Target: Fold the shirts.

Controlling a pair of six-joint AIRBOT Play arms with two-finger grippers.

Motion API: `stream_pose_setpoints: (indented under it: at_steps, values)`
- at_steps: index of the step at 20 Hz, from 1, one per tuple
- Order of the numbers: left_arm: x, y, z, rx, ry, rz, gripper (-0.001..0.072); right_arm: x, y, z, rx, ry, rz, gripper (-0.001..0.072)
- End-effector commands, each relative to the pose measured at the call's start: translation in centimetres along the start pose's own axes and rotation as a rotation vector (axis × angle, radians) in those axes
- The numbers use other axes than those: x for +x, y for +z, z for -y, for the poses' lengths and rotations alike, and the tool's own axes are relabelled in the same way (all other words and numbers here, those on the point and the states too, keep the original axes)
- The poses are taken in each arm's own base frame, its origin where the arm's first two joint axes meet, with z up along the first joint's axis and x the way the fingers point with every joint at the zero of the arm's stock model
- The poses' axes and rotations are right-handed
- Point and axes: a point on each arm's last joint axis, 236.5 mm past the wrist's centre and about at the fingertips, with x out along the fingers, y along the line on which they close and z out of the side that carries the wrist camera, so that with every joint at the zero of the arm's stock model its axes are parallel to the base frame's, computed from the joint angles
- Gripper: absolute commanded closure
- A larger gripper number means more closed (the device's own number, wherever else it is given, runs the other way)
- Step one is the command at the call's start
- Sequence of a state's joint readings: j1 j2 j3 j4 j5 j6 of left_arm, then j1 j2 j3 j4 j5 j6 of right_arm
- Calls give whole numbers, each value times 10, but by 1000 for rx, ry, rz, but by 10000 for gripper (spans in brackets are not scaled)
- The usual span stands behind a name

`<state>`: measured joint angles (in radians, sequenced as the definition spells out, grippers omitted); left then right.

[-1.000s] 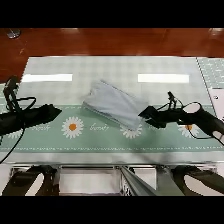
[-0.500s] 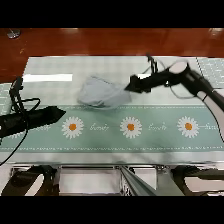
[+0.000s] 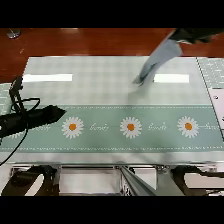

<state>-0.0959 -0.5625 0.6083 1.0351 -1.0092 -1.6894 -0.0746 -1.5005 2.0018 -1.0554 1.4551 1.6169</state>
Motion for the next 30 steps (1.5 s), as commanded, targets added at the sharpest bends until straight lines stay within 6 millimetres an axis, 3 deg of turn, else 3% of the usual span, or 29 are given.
stream_pose_setpoints:
  at_steps: [1,4,7,9,11,13,14,15,16,17,19,21,22,23,24,25,26,27,29,30]
  values:
    - [0,0,0,0,0,0,687,-72,-9,75,182,-143,16,698]
    - [0,0,0,0,0,0,687,-114,-50,136,372,-262,-13,699]
    - [0,0,0,0,-1,1,687,-156,-122,198,543,-512,-31,700]
    - [0,0,0,0,-1,1,687,-172,-198,227,715,-641,-85,700]
    - [0,0,0,0,0,0,688,-179,-281,244,877,-765,-156,699]
    - [0,0,0,0,0,0,687,-181,-349,253,1001,-906,-173,699]
    - [0,0,0,0,0,0,687,-184,-372,258,1012,-978,-174,642]
    - [0,-1,0,0,0,-5,687,-184,-384,263,1002,-1017,-171,323]
    - [0,-1,0,1,0,-4,687,-180,-384,264,969,-1006,-175,92]
    - [0,3,0,1,-2,15,687,-176,-371,266,924,-980,-153,88]
    - [-10,44,4,67,0,150,688,-179,-311,273,796,-922,-17,120]
    - [-39,108,11,63,18,275,689,-176,-217,260,664,-781,160,506]
    - [-53,142,24,86,9,326,689,-151,-152,229,541,-596,243,697]
    - [-59,168,41,123,-11,337,690,-120,-97,185,417,-397,291,697]
    - [-54,182,63,157,-39,293,690,-84,-55,131,288,-229,288,697]
    - [-41,185,80,205,-50,224,690,-44,-39,84,132,-146,220,697]
    - [-20,178,85,275,-12,143,690,-4,-44,58,6,-142,125,697]
    - [3,168,74,317,65,77,690,36,-61,54,-80,-206,16,698]
    - [47,137,22,274,267,-66,689,94,-107,87,-109,-409,-187,698]
    - [63,121,0,260,322,-133,689,112,-127,100,-121,-461,-264,698]
